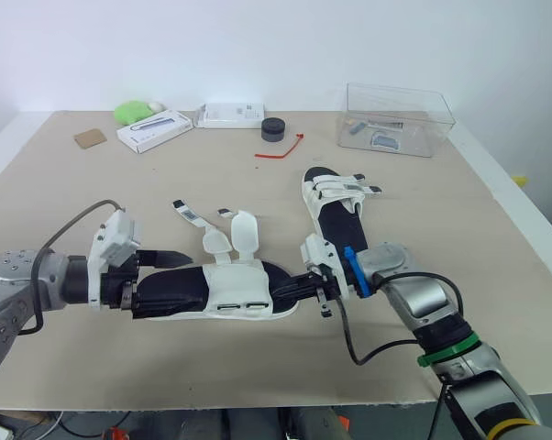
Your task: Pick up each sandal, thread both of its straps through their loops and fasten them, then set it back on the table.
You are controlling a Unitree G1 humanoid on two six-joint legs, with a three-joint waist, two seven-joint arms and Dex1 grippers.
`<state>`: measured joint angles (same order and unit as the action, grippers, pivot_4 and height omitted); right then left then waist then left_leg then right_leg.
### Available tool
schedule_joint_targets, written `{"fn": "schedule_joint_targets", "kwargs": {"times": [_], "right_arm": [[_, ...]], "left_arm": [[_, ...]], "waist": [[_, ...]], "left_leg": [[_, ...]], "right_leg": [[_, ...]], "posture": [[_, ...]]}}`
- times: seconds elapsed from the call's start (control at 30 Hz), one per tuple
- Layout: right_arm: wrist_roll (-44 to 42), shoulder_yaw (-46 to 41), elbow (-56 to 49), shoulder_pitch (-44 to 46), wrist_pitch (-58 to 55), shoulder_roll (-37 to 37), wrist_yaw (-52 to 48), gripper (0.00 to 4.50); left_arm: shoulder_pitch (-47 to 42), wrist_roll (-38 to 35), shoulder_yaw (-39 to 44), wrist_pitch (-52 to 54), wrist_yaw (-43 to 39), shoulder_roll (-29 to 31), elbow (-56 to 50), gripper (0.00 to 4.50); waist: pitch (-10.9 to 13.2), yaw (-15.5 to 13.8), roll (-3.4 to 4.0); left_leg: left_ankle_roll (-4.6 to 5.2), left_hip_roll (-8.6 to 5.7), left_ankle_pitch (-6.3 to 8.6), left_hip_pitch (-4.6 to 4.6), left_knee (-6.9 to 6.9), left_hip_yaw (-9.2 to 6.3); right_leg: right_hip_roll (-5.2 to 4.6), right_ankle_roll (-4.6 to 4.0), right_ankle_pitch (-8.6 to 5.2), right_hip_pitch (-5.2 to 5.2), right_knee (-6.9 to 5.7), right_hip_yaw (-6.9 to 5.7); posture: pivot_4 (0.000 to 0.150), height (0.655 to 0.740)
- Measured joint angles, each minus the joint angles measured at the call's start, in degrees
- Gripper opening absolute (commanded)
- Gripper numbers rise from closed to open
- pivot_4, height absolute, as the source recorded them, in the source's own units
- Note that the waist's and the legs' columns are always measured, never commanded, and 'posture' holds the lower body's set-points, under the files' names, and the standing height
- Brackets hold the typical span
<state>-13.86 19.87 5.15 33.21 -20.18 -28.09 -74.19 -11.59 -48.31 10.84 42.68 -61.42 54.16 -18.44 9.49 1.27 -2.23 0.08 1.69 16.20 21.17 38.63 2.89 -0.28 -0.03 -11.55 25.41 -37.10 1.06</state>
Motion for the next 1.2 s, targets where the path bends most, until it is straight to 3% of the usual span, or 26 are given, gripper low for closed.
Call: {"fn": "schedule_joint_targets", "kwargs": {"times": [0.1, 0.23, 0.4, 0.73, 1.0, 1.2], "right_arm": [[1.11, 0.03, 1.17, 1.24, 0.92, 0.15, 0.44, 0.04], [1.86, 0.1, 2.2, 1.64, 1.99, 0.73, 0.64, 0.04], [2.16, 0.16, 2.34, 1.62, 2.93, 0.85, 0.61, 0.04], [2.74, 0.16, 2.33, 1.65, 3.37, 0.64, 0.63, 0.04], [2.93, 0.16, 2.19, 1.63, 3.63, 0.63, 0.78, 0.04], [3.03, 0.16, 2.07, 1.61, 3.84, 0.8, 0.86, 0.04]], "left_arm": [[-3.95, 1.45, -0.02, 1.43, 6.36, -3.97, 5.05, 4.45], [-13.12, 3.23, 0.39, 8.49, 20.99, -12.93, 16.38, 4.45], [-17.77, 4.43, 0.71, 16.34, 30.88, -18.2, 25.77, 4.45], [-25.6, 1.65, 6.63, 29.4, 33.48, -23.53, 34.94, 4.45], [-30.21, 3.23, 4.3, 28.6, 31.45, -28.29, 39.67, 4.45], [-36.62, 4.46, 7.69, 24.03, 32.3, -31.32, 52.46, 4.45]], "waist": [[-0.01, -0.04, -0.06], [-0.04, -0.1, -0.12], [-0.04, 0.15, -0.23], [-0.07, -0.06, -0.28], [-0.07, -0.07, -0.28], [-0.06, 0.06, -0.29]], "left_leg": [[-0.01, 0.0, -0.01, 0.01, 0.07, -0.02], [-0.02, -0.04, -0.01, 0.02, 0.14, -0.07], [-0.03, -0.04, -0.01, 0.04, 0.13, -0.05], [-0.1, -0.15, -0.04, 0.02, 0.15, -0.17], [-0.16, -0.18, -0.08, 0.08, 0.2, -0.28], [-0.23, -0.18, -0.12, 0.14, 0.21, -0.38]], "right_leg": [[0.02, -0.1, 0.09, -0.03, 0.0, -0.01], [-0.02, -0.21, 0.2, -0.08, -0.02, -0.02], [-0.04, -0.2, 0.21, -0.05, -0.03, 0.02], [-0.2, -0.19, 0.24, -0.12, -0.08, -0.05], [-0.22, -0.17, 0.25, -0.13, -0.08, -0.03], [-0.18, -0.21, 0.27, -0.11, -0.07, -0.09]], "posture": [[0.15, 0.74], [0.15, 0.74], [0.15, 0.74], [0.15, 0.74], [0.15, 0.74], [0.15, 0.74]]}}
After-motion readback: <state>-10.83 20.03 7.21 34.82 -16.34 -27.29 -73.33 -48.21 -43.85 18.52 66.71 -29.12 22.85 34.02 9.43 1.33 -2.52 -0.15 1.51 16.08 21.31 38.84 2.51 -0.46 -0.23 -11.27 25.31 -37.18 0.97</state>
